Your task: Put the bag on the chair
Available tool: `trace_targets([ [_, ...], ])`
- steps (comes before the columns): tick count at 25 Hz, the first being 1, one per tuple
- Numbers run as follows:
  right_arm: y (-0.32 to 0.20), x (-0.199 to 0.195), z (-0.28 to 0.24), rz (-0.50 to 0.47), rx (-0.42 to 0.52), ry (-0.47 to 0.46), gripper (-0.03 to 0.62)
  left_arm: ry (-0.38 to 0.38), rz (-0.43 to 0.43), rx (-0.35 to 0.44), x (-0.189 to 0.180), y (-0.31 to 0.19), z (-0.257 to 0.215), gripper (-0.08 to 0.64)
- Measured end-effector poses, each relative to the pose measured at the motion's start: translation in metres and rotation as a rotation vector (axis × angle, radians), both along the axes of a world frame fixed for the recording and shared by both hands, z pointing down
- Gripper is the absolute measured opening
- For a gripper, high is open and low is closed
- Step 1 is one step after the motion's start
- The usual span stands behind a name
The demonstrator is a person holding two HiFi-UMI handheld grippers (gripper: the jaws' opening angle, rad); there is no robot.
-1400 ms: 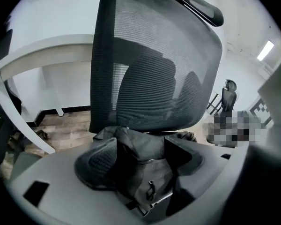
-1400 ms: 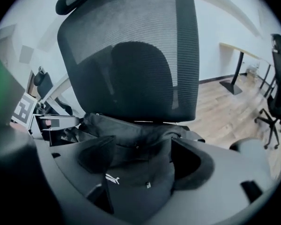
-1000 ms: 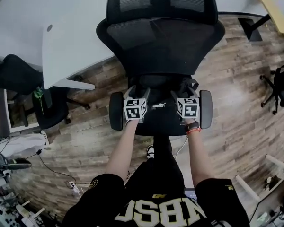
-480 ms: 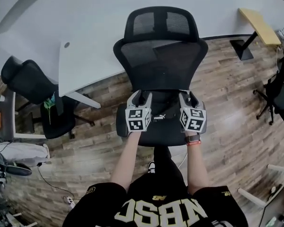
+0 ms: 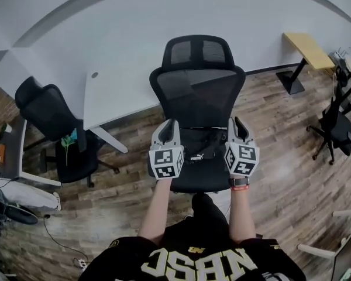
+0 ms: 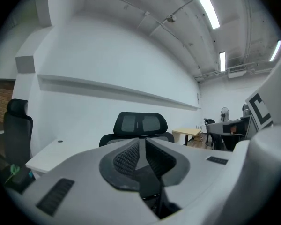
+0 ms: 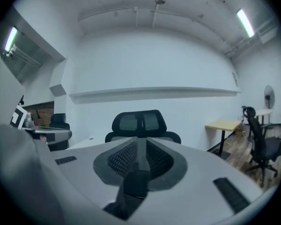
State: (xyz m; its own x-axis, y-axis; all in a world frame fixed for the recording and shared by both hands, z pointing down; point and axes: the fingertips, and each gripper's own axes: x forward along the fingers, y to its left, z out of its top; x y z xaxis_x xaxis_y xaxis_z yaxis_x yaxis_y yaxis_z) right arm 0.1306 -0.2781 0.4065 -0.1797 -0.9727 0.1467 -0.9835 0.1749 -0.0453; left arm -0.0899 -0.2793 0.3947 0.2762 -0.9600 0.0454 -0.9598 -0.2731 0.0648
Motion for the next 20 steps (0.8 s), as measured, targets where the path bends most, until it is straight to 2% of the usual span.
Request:
trace_targets([
  [4, 0.032, -0.004, -0.028, 0.005, 0.046, 0.020, 0.009, -0.019, -0.011, 0.025, -0.012, 0.031, -0.024, 0.022],
  [8, 0.057, -0.019, -0.043, -0.023, 0.107, 0.070, 0.009, -0.052, -0.017, 0.047, -0.020, 0.053, -0.028, 0.014],
  [10, 0.066, -0.026, -0.045, -0.038, 0.114, 0.050, 0.009, -0.059, -0.014, 0.059, -0.021, 0.060, -0.027, 0.014],
  [13, 0.074, -0.034, -0.042, -0.048, 0.108, 0.032, 0.009, -0.043, 0.006, 0.071, -0.021, 0.069, -0.028, 0.014],
  [20, 0.082, -0.047, -0.037, -0.059, 0.095, 0.068, 0.009, 0.020, 0.069, 0.080, -0.018, 0.083, -0.029, 0.014],
])
